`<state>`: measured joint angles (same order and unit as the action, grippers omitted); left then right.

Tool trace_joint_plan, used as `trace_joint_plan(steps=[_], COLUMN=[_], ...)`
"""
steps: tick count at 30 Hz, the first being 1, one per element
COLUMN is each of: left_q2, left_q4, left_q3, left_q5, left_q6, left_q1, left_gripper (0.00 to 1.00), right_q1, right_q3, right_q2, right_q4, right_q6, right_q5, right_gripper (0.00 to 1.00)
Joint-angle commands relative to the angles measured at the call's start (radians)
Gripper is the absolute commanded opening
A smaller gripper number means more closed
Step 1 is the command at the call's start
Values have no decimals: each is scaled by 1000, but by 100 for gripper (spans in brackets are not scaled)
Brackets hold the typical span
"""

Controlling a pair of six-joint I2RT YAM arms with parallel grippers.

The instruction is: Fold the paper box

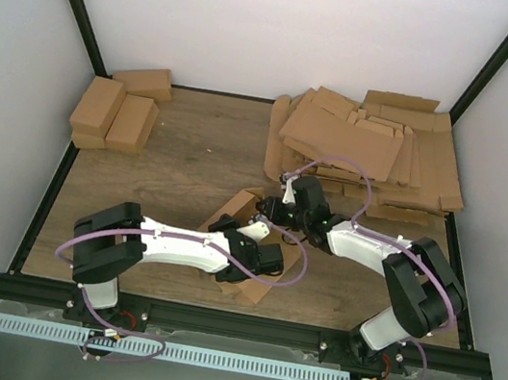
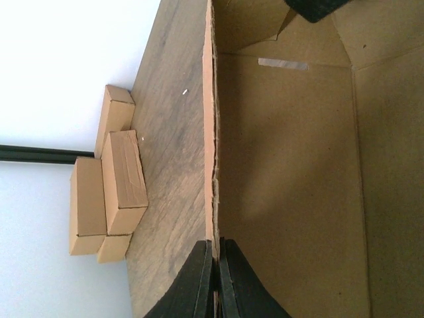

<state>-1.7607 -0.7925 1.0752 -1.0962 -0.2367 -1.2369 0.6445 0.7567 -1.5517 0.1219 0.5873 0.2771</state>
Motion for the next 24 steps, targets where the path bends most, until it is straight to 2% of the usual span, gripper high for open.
trace_joint_plan(steps=[1, 15, 20, 24], left_q2=[15, 16, 22, 7], left_q4=[47, 60, 71, 69], left_q3=[-6, -11, -16, -17], left_q5=[3, 10, 10, -8], left_q6=[-19, -15, 0, 5], left_q1=[-4, -4, -8, -14], left_gripper=[4, 4, 4, 4], right_q1=[20, 19, 16, -12], right_q3=[-60, -61, -64, -141], right_q2=[-28, -109, -66, 45], right_q4=[33, 183, 104, 79], right_q6=[-21, 22, 5, -24], right_q5=[79, 261, 213, 146], right_gripper=[30, 30, 30, 30])
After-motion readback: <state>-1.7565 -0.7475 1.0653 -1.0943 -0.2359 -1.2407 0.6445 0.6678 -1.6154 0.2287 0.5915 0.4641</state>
